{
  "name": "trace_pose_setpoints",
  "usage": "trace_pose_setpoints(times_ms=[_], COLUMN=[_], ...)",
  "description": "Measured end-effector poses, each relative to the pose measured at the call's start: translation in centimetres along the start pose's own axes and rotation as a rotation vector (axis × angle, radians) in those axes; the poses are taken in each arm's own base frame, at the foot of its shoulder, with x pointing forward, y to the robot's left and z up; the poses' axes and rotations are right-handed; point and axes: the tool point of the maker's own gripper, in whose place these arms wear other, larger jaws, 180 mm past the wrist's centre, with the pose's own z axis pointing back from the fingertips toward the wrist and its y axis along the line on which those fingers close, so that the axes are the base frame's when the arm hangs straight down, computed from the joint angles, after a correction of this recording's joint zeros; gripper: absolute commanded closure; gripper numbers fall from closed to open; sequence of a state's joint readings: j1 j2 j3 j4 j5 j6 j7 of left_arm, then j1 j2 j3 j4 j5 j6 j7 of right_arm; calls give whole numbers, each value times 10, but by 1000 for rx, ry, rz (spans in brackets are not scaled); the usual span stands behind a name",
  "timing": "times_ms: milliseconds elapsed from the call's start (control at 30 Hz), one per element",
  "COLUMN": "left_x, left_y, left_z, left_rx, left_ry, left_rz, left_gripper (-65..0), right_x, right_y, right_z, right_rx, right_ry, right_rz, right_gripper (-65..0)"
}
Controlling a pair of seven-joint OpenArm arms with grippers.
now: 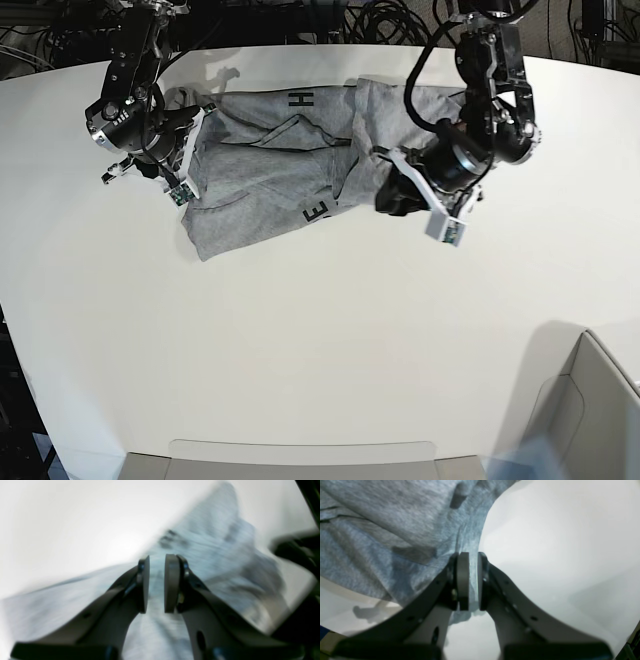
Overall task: Fold the T-shirt properly
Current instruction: 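Fold the held strip end with the left gripper toward the right gripper, then grasp the other strip end with the right gripper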
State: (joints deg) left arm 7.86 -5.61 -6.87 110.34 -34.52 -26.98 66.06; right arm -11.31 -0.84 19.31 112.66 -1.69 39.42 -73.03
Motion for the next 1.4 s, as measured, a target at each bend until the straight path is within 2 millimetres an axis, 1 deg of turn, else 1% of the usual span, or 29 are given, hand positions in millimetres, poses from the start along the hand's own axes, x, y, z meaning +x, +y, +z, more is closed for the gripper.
trace_pose_setpoints(times_ms=[33, 100, 133, 167, 200, 233, 300, 400, 467, 567, 600, 633, 667, 700, 733, 767, 800, 833, 867, 900, 967, 1033, 1067, 1133, 1200, 1233, 1300, 1333, 1400], left_x=[-8, -30, -42, -46, -48, -45, -48, -67, -79, -77, -73, -65, -52, -41, -29, -20, -23, -29, -38, -51, -66, -76, -86, -109, -132, -138, -139, -137, -133], left_y=[15, 35, 40, 45, 44, 43, 40, 52, 58, 59, 58, 56, 54, 52, 51, 47, 48, 49, 53, 59, 68, 69, 69, 70, 76, 78, 78, 78, 77], left_z=[8, 19, 24, 26, 26, 24, 16, 0, -5, -4, -1, 5, 13, 24, 39, 48, 55, 58, 58, 57, 62, 65, 67, 65, 60, 56, 55, 55, 57], left_rx=[40, 98, 112, 124, 115, 100, 68, 68, 70, 68, 76, 86, 90, 106, 132, 137, 155, 162, 167, 182, 207, 209, 208, 200, 196, 192, 183, 183, 193], left_ry=[4, 59, 102, 117, 120, 109, 103, 110, 125, 132, 129, 115, 81, 45, 7, -23, -4, 15, 47, 96, 128, 135, 156, 215, 264, 265, 268, 265, 265], left_rz=[27, 52, 49, 35, 17, 8, 20, 102, 139, 133, 121, 97, 65, 40, 12, -18, -24, -23, -6, 14, 50, 63, 75, 114, 170, 200, 206, 202, 182], left_gripper=[-99, -99, -99, -99, -99, -99, -99, -99, -99, -99, -99, -99, -99, -99, -99, -99, -99, -99, -99, -99, -99, -99, -99, -100, -100, -100, -100, -100, -100], right_x=[0, 1, 1, 0, 0, -1, 0, 3, 4, 3, 4, 6, 11, 15, 20, 24, 27, 30, 31, 31, 28, 28, 29, 29, 28, 27, 29, 29, 26], right_y=[0, 0, 0, 0, 1, 2, 3, 1, 2, 2, 1, -1, -4, -6, -8, -8, -9, -10, -10, -11, -16, -17, -17, -17, -19, -19, -17, -16, -17], right_z=[0, 0, 0, 0, 0, 0, 0, 0, 0, 0, 0, 2, 5, 9, 13, 15, 16, 16, 16, 17, 18, 19, 19, 21, 22, 22, 23, 23, 23], right_rx=[0, 1, 1, 2, 3, 6, 7, 4, 9, 5, 2, -4, -16, -29, -40, -44, -47, -48, -46, -47, -51, -40, -29, -9, -1, 4, 21, 26, 22], right_ry=[-1, -5, -3, -2, 0, 0, -2, -8, -13, -9, -11, -18, -32, -49, -66, -78, -86, -94, -100, -103, -106, -123, -136, -163, -175, -179, -200, -202, -193], right_rz=[-1, -1, -1, 0, -1, -3, -4, -5, -6, -6, -5, -4, -1, 1, 3, -1, -7, -10, -13, -28, -52, -71, -82, -112, -133, -141, -154, -155, -159], right_gripper=[-66, -66, -66, -66, -66, -66, -66, -66, -67, -68, -68, -68, -68, -68, -68, -68, -68, -68, -68, -68, -68, -68, -68, -68, -68, -68, -73, -87, -141])
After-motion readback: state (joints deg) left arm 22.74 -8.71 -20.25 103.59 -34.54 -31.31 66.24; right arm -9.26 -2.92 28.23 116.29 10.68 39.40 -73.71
